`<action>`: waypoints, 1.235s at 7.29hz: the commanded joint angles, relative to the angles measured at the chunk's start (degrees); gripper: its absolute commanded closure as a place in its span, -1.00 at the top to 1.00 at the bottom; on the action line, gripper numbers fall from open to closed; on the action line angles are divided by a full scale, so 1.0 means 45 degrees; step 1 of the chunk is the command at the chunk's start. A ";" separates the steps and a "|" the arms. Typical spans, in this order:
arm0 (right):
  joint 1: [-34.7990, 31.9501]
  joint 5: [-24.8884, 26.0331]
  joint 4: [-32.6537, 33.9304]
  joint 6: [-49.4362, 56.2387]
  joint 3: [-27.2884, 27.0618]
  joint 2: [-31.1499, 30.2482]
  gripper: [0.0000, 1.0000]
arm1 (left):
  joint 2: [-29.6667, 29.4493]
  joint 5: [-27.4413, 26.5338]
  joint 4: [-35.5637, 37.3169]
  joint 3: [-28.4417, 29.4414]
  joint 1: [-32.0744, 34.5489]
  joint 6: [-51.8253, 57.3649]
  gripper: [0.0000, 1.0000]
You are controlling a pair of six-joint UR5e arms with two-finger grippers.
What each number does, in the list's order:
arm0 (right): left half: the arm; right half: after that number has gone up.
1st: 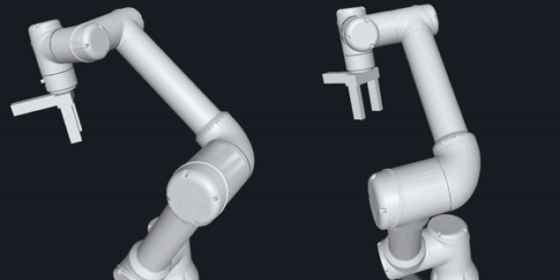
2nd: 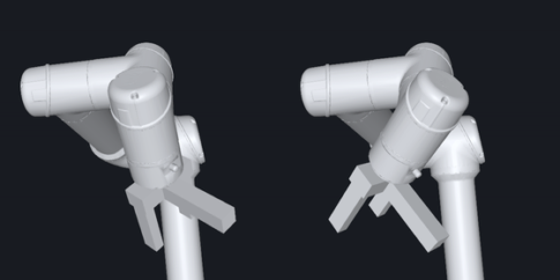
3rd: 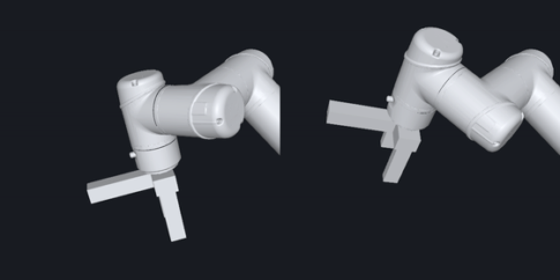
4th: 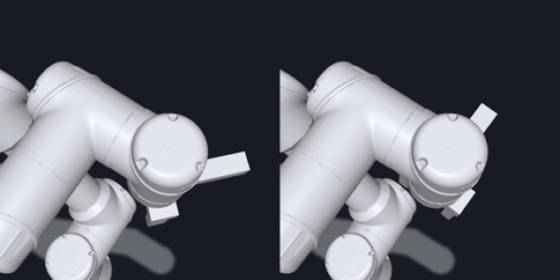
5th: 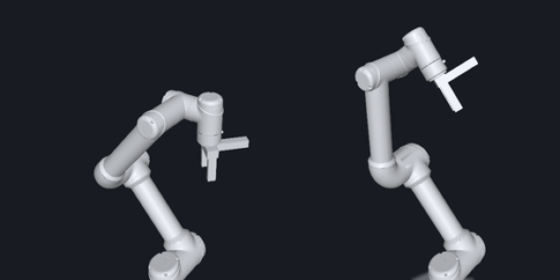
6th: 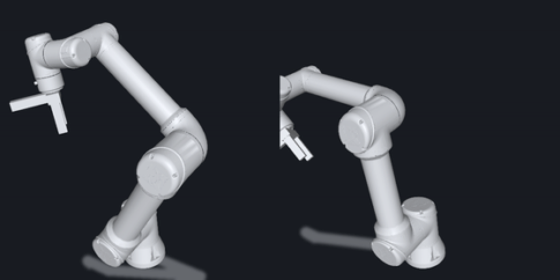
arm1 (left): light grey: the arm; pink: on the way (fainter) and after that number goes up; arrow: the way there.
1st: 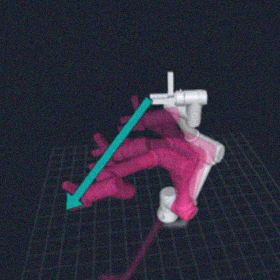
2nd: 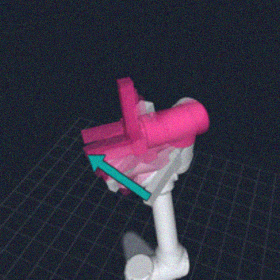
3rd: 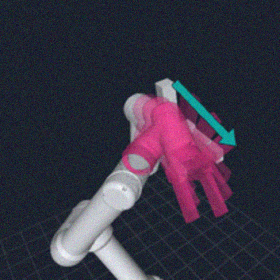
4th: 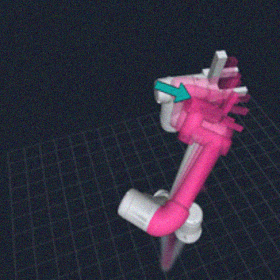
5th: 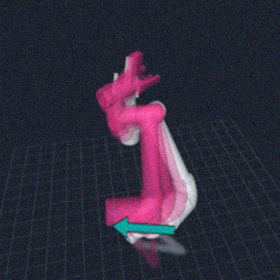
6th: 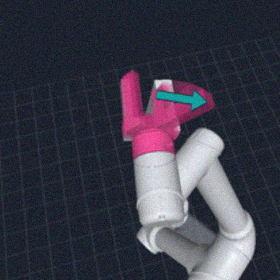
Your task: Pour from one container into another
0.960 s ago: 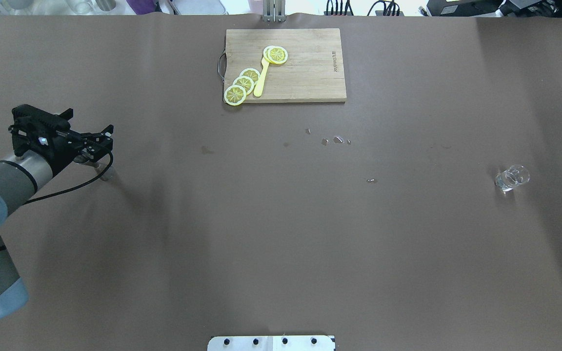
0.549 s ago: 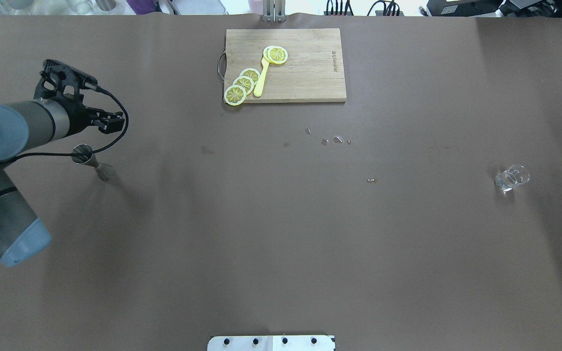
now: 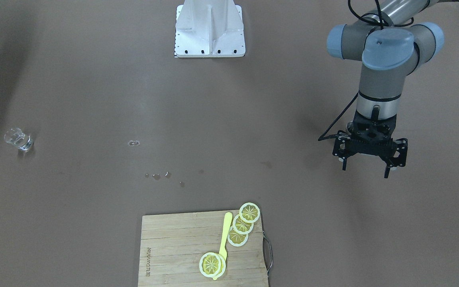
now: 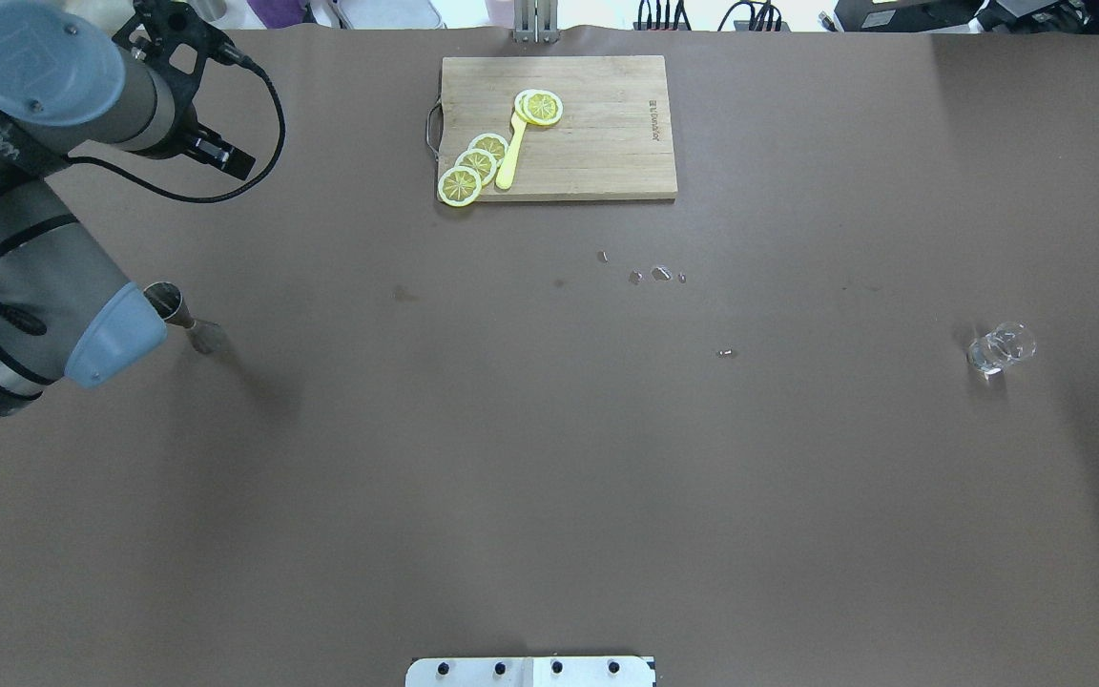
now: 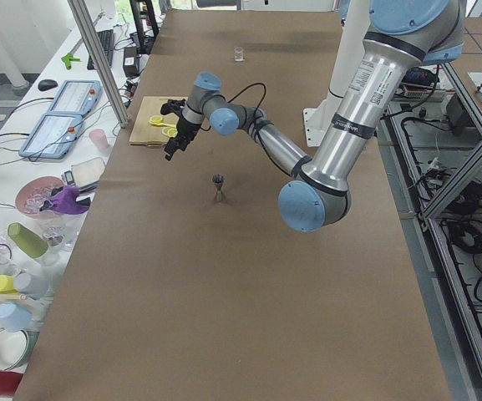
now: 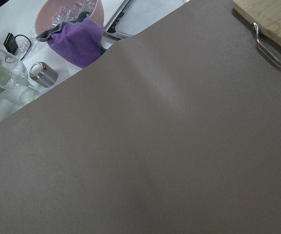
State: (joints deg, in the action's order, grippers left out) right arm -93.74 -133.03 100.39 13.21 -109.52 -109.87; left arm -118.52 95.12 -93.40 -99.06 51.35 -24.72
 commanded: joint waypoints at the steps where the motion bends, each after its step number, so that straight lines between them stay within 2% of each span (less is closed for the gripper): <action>1: -0.0086 0.0109 0.0114 0.0110 0.0001 0.0020 1.00 | -0.0634 0.0111 0.1343 0.0021 0.0190 0.1035 0.95; 2: -0.0067 0.0574 0.0114 0.0130 -0.0038 0.0117 1.00 | -0.0460 0.0092 0.0317 0.0001 0.0346 0.0964 0.95; 3: -0.0066 0.0675 0.0211 0.0149 -0.0019 0.0214 1.00 | -0.0130 0.0131 -0.0119 0.0001 0.0773 0.1079 0.95; 4: -0.0047 0.0889 0.0366 0.0149 0.0155 0.0273 1.00 | 0.0009 0.0731 -0.0085 0.0059 0.1202 0.1505 0.95; 5: -0.0047 0.1258 0.0368 0.0130 0.0215 0.0487 1.00 | 0.0552 0.3250 0.0032 0.0176 0.2251 0.1684 0.94; 6: -0.0027 0.1262 0.0252 0.0091 0.0351 0.0605 1.00 | 0.1137 0.5538 0.0072 0.0254 0.3634 0.2846 0.94; 7: -0.0047 0.1223 0.0251 0.0110 0.0352 0.0703 1.00 | 0.1569 0.6353 0.0014 0.1028 0.4808 0.3921 0.94; 8: -0.0066 0.1242 0.0328 0.0110 0.0352 0.0626 1.00 | 0.1863 0.7792 0.0207 0.1384 0.5961 0.4396 0.94; 9: -0.0356 0.1242 0.0445 0.0130 0.0294 0.0490 1.00 | 0.3645 0.9141 0.0228 0.1252 0.6881 0.4420 0.94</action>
State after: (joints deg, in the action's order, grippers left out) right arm -94.29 -127.48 101.87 13.72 -108.02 -107.15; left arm -109.09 128.49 -92.71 -93.91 76.49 -6.40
